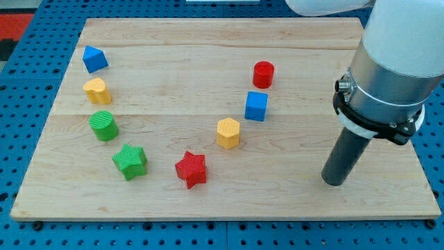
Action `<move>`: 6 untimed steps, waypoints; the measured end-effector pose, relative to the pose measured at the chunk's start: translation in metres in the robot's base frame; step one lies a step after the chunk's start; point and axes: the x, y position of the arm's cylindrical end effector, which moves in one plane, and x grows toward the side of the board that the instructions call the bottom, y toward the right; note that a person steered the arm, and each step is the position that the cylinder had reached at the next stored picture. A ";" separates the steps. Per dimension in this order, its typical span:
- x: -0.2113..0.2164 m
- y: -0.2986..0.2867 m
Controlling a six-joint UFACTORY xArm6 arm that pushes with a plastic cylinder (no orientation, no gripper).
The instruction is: Move arm to the right of blue cube
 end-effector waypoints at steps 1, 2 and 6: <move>0.000 0.000; -0.004 -0.004; -0.008 -0.012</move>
